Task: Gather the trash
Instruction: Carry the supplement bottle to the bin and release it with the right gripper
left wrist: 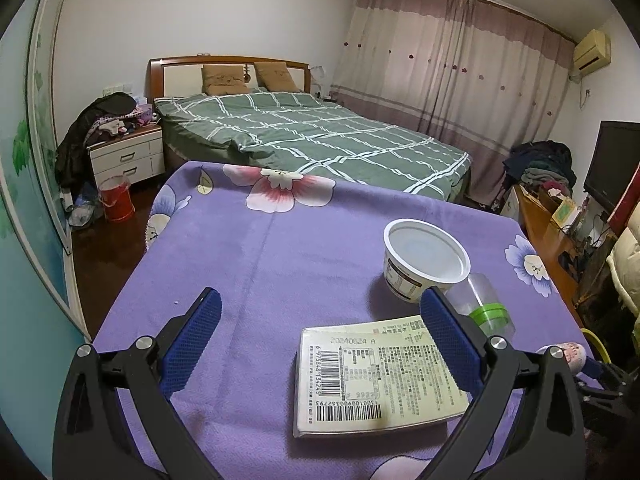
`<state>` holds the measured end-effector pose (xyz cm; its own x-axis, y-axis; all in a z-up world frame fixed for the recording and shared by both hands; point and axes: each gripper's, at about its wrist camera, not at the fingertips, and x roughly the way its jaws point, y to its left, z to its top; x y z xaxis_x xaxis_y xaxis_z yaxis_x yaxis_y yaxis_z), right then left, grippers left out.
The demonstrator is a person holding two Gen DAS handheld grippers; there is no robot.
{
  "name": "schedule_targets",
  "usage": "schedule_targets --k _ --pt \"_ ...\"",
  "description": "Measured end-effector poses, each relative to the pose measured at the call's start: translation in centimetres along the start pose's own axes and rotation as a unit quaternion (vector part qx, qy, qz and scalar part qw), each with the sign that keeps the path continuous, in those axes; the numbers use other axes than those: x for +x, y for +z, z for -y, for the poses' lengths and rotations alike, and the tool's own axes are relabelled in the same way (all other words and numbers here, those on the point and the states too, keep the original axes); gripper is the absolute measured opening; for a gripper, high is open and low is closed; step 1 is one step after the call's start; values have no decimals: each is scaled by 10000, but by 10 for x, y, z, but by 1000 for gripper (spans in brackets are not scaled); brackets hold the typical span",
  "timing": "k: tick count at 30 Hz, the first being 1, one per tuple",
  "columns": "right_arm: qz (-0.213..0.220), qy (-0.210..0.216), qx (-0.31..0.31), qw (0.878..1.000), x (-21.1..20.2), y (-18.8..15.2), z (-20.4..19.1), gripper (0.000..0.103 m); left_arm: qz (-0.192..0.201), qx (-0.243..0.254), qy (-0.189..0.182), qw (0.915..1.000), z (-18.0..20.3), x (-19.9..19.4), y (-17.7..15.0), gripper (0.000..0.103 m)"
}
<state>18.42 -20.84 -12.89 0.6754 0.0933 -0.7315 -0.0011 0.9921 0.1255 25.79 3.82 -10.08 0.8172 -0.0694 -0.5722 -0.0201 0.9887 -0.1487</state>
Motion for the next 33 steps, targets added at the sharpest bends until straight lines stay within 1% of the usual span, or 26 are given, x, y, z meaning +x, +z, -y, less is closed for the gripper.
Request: schedule_targets --k 4,9,15,21,27,30,33 --pt "138 -194 134 9996 -14 0 18 83 -24 93 -4 10000 6 1 -2 98" --pt "328 -617 502 9963 -31 2 62 83 -37 178 -2 9998 10 2 -3 98" --pt "492 -1334 1025 9845 -50 -1 126 83 -41 192 3 9998 11 3 -4 98" --pt "490 -1802 1371 9728 -57 -7 170 83 -82 242 -8 9997 13 4 -5 98" --pt "449 -2025 1599 9651 -56 -10 190 83 -134 275 -34 9995 16 7 -5 98" --pt "439 -2035 1650 9641 -56 -11 193 84 -169 282 -67 9994 17 7 -6 98" --pt "435 -2042 1606 9647 -55 -12 191 84 -271 266 -189 9991 18 10 -8 98"
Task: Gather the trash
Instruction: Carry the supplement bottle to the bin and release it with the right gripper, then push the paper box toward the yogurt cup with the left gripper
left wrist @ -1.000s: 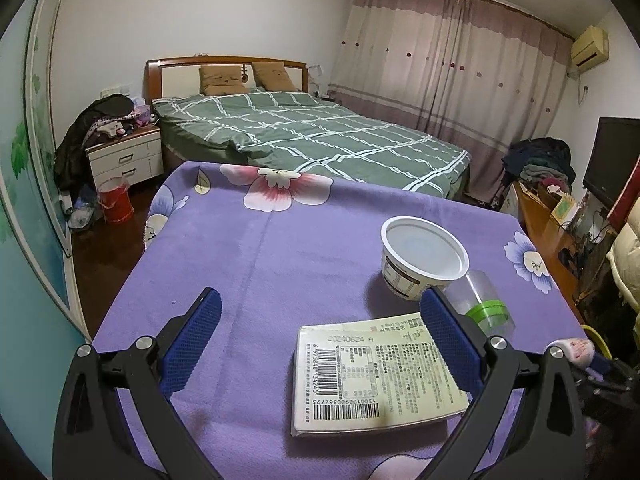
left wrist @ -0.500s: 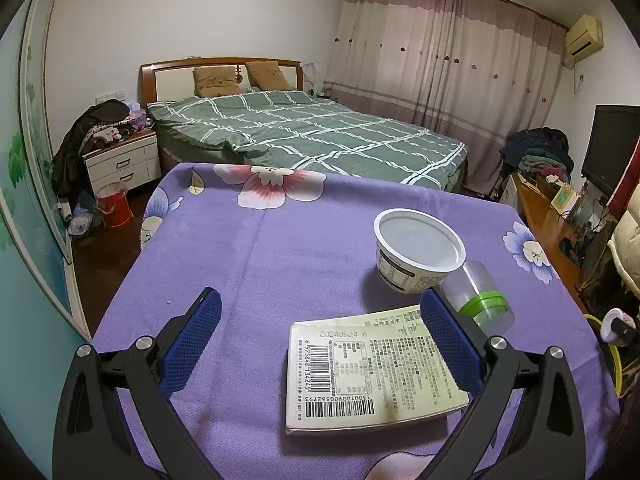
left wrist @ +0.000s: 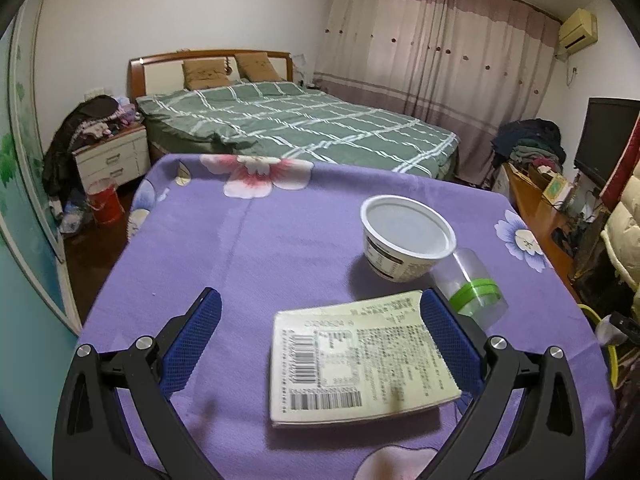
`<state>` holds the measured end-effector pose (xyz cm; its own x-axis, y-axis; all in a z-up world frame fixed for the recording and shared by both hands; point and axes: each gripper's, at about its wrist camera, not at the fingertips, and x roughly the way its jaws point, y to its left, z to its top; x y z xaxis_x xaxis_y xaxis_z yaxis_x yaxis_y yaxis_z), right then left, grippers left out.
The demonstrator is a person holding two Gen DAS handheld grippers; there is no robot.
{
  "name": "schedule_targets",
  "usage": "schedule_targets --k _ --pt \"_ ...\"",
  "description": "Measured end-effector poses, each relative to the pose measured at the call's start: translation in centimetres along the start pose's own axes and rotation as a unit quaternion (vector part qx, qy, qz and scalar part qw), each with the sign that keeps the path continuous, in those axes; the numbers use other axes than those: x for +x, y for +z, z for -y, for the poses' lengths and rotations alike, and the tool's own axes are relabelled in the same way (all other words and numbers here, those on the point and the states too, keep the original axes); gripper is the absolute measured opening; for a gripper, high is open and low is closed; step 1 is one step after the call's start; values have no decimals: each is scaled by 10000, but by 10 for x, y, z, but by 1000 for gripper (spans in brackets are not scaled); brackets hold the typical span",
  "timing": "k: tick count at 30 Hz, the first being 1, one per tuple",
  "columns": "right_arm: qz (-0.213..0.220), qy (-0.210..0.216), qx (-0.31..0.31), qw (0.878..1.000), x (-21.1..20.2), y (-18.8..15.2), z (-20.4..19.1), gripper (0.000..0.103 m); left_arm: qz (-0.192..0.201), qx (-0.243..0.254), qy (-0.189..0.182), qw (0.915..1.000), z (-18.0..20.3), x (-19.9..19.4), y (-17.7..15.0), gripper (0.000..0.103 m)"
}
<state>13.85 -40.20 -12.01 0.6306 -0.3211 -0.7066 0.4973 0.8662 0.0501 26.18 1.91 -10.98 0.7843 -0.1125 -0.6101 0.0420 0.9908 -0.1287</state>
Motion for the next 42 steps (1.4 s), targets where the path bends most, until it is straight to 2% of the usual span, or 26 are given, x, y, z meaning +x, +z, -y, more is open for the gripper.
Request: schedule_targets --k 13,21,27,36,38,42 --pt "87 131 55 9999 -10 0 7 84 -348 240 -106 9991 9 -12 -24 98" --pt "122 310 114 9994 -14 -3 10 84 -818 436 -161 9956 7 -1 -45 98" --pt "144 391 133 9990 -16 -3 11 84 -1143 515 -607 9902 21 7 -51 98" --pt "178 502 176 9984 -19 -4 14 85 -1309 1212 -1350 9746 83 -13 -69 98" --pt "190 524 178 9983 -20 -4 15 86 -1131 1427 -1249 9753 90 -22 -66 98" --pt "191 544 211 9981 -20 -4 18 86 -999 1468 -923 9798 81 -18 -49 98"
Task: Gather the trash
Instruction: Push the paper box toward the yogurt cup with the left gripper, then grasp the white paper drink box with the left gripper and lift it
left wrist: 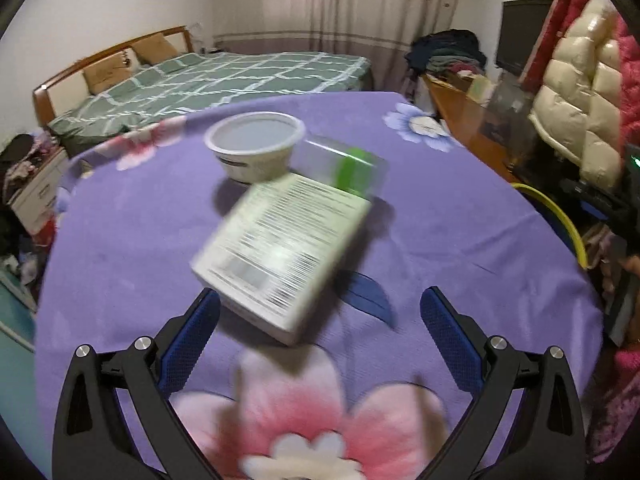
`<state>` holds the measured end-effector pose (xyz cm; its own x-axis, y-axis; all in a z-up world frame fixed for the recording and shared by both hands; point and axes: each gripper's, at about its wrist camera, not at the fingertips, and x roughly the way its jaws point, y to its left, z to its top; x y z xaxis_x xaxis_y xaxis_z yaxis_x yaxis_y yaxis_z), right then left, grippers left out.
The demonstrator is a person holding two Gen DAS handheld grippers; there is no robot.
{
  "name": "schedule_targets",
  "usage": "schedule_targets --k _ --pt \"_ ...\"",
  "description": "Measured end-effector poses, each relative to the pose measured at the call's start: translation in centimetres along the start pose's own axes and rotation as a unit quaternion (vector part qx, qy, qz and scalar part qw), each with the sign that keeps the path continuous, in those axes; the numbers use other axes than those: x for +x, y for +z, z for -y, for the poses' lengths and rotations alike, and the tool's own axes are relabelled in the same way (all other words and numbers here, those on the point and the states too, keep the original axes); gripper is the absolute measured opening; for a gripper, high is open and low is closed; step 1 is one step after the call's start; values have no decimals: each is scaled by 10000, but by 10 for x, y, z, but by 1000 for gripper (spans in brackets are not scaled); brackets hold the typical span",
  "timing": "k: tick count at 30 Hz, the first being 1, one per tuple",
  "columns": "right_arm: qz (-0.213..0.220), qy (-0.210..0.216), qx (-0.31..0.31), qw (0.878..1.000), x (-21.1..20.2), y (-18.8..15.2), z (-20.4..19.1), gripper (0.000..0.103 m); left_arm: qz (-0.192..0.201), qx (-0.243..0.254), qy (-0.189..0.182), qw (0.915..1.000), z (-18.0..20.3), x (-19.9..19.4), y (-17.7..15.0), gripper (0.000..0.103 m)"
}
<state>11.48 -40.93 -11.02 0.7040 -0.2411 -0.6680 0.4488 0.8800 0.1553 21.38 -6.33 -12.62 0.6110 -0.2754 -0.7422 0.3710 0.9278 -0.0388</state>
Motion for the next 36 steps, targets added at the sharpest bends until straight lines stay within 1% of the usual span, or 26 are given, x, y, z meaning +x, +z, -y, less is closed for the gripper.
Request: schedule_targets --k 4,8,12,15,19,20,21,23,26,29,33,36 --pt "-37 8 3 10000 3 -1 -1 86 -132 173 162 9996 -16 18 18 98" --pt "-67 24 -16 10000 6 -1 -3 86 -439 343 -48 9984 -23 45 31 98" --pt "-107 48 2 9999 9 -2 -3 86 -668 435 -147 9967 -24 63 35 98" --pt "-108 56 0 9999 9 -2 -3 86 -756 470 -252 9957 -21 71 37 98" --pt "-104 80 -10 9999 9 -3 -4 86 -815 525 -225 9950 -16 80 42 98" --pt "-105 87 -13 9999 9 -3 -4 86 -821 549 -206 9949 -16 81 43 95" --pt "-103 98 -14 9999 9 -3 -4 86 -821 578 -213 9947 -15 82 44 92" --pt "-105 134 -28 9999 9 -4 -4 86 -809 635 -268 9943 -11 79 44 81" --pt "-113 225 -106 9996 7 -5 -5 86 -812 729 -260 9937 -4 71 40 75" --pt "-138 305 -183 9993 7 -6 -6 86 -841 743 -268 9933 5 64 35 74" --pt "-138 330 -314 9989 4 -8 -4 86 -783 800 -445 9927 26 43 28 73" --pt "-103 328 -327 9989 1 -8 4 86 -664 909 -582 9919 49 27 31 73"
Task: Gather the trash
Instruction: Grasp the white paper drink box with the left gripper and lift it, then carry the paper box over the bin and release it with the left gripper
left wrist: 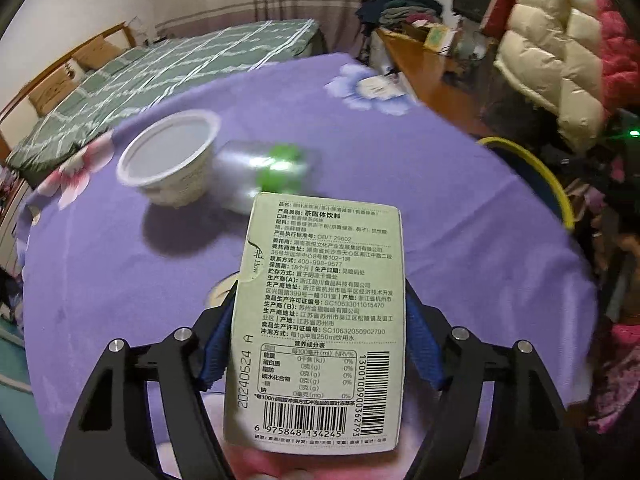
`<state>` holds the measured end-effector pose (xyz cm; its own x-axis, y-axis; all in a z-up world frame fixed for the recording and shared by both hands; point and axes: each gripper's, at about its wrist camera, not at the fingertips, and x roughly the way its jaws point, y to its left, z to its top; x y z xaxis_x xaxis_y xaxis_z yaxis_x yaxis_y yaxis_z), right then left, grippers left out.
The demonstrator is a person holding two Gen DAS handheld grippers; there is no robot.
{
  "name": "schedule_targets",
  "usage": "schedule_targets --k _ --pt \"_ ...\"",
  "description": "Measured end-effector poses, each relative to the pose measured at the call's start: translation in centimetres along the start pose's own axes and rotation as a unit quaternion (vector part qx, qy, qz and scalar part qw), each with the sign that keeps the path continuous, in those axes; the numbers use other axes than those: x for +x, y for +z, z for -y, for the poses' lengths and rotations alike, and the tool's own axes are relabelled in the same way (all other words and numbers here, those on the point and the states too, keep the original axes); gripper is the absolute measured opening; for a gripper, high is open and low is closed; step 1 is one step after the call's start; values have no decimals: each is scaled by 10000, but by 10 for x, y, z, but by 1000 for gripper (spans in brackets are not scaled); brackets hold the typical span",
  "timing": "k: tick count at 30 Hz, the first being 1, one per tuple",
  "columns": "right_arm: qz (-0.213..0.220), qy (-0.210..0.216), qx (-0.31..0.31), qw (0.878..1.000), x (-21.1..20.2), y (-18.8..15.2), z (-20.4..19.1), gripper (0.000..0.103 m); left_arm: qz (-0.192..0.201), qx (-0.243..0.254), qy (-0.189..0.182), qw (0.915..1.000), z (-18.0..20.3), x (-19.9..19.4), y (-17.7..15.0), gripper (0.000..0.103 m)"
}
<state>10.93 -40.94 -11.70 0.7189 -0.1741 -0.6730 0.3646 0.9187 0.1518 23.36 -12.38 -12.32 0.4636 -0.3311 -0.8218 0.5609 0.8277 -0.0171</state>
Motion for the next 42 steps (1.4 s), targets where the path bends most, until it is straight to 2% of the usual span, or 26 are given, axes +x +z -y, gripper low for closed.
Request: schedule_targets --k 4,8,20,28,30,32,34,39,42 --pt "80 -42 9 10000 -9 1 16 86 171 293 -219 9992 39 -8 20 73" --pt "168 -83 75 9998 -22 0 35 86 237 554 -442 9972 81 2 46 73" --pt "413 -414 309 9978 -58 -7 92 86 129 1101 -1182 9868 206 59 121 73" --pt "296 -604 468 9966 -48 -11 116 87 -47 1093 -1422 9838 264 104 156 73" --pt "243 -622 551 9962 -44 -13 123 87 -94 1058 -1378 9848 272 116 160 73" --pt "209 -626 601 9960 -42 -14 127 87 -115 937 -1304 9870 276 124 163 86" --pt "181 -621 645 9958 -39 -16 130 87 -56 795 -1345 9877 272 123 164 89" --pt "139 -535 648 9964 -35 -17 128 87 182 655 -1239 9900 254 105 156 90" --pt "90 -472 602 9970 -32 -18 122 87 502 557 -1066 9915 229 81 144 91"
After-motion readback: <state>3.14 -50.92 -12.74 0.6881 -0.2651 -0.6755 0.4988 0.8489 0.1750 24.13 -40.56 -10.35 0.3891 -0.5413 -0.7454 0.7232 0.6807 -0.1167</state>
